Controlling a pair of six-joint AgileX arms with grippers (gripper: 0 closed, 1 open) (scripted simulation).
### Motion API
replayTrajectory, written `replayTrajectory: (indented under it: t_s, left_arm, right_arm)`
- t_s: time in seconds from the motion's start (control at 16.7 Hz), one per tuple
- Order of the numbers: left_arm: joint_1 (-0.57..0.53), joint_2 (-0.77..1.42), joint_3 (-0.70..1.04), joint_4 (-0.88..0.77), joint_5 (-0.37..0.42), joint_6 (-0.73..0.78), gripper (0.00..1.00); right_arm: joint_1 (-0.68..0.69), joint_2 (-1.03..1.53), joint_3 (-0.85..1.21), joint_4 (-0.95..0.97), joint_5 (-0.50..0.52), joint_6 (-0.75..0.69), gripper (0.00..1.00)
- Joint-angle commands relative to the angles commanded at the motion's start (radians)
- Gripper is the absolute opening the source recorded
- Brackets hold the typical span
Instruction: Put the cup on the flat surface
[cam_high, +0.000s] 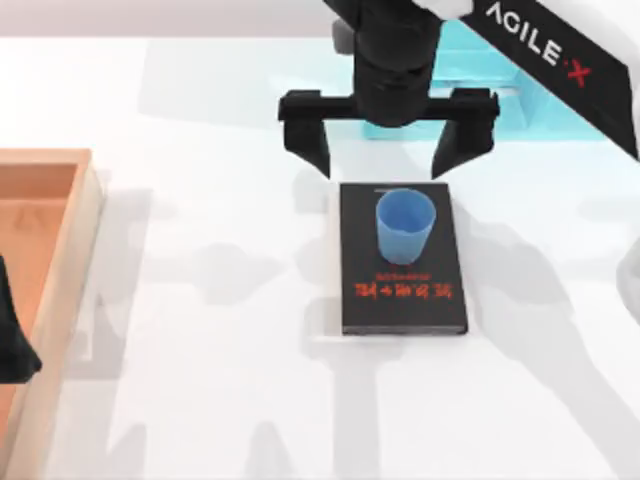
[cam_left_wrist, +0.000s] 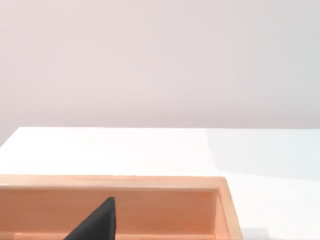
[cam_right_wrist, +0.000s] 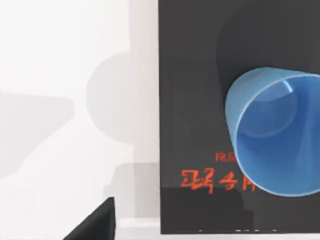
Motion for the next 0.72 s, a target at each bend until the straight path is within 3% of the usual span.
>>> replayTrajectory:
  t_s: [0.42,0.72]
  left_arm:
    - [0.0,0.0,0.0,0.0,0.0,0.0,1.0]
    - [0.0,0.0,0.0,0.0,0.0,0.0,1.0]
  right_arm:
    - [-0.006,-0.02,-0.339,0.313,-0.001,-0.006,1.0]
    - [-0.007,-0.025,-0.407,0.38,-0.001,-0.008,1.0]
